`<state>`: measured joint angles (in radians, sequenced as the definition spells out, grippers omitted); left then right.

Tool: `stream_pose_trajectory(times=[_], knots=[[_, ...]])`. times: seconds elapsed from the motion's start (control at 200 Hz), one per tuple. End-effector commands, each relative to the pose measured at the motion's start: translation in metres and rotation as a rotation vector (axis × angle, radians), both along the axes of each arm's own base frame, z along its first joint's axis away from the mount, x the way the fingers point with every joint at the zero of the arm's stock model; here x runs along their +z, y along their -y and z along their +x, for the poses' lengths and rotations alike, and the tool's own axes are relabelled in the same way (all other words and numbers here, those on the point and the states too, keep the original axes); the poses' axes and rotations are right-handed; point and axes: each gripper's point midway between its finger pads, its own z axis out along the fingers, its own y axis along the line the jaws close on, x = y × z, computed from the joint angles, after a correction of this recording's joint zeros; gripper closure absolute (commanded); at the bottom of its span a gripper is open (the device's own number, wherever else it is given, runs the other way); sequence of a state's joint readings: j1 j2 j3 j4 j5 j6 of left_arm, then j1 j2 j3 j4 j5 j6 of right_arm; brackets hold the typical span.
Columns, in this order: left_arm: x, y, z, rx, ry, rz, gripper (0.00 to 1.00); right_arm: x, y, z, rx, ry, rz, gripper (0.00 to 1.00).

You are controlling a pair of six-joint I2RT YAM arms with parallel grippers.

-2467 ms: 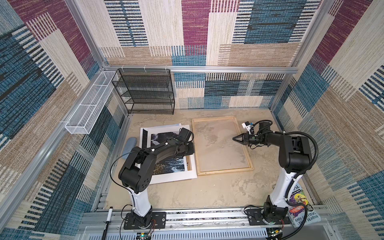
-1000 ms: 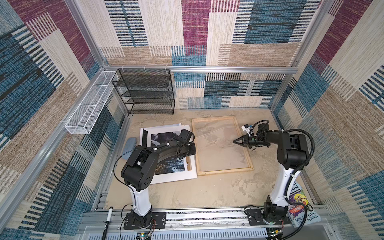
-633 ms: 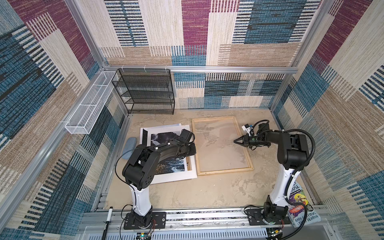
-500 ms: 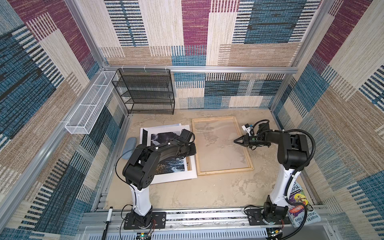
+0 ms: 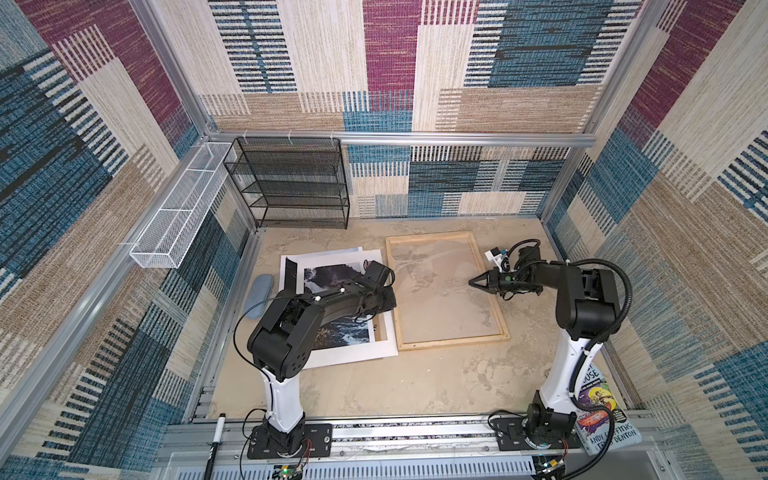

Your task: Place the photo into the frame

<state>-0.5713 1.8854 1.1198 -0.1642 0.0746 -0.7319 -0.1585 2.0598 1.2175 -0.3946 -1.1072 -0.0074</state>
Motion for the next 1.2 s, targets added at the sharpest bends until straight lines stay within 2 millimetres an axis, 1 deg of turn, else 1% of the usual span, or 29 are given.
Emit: stream_pose_trajectory(times=[0.0, 0.23, 0.481, 0.601, 0.756, 1.077, 1.192], knots=[[0.000, 0.002, -0.004, 0.020, -0.012, -0.022, 0.75, 0.004, -0.002, 0.000, 0.010, 0.020, 0.004, 0.99], [0.001, 0.001, -0.001, 0.027, 0.001, -0.014, 0.74, 0.001, -0.002, -0.002, 0.008, 0.012, -0.006, 0.99], [-0.005, -0.013, 0.001, 0.107, 0.005, 0.027, 0.75, -0.004, 0.000, -0.006, 0.004, -0.002, -0.028, 0.99], [-0.006, -0.016, 0.003, 0.137, 0.011, 0.030, 0.76, -0.003, -0.001, -0.008, 0.005, -0.003, -0.030, 0.99], [-0.007, -0.015, 0.005, 0.154, 0.013, 0.021, 0.77, 0.000, -0.002, -0.009, 0.010, 0.006, -0.031, 1.00], [-0.007, -0.016, 0.004, 0.164, 0.016, 0.012, 0.77, -0.011, -0.003, -0.013, 0.007, -0.027, -0.063, 1.00], [-0.006, -0.011, 0.005, 0.142, 0.022, -0.010, 0.76, -0.016, -0.001, -0.013, -0.002, -0.042, -0.080, 1.00]])
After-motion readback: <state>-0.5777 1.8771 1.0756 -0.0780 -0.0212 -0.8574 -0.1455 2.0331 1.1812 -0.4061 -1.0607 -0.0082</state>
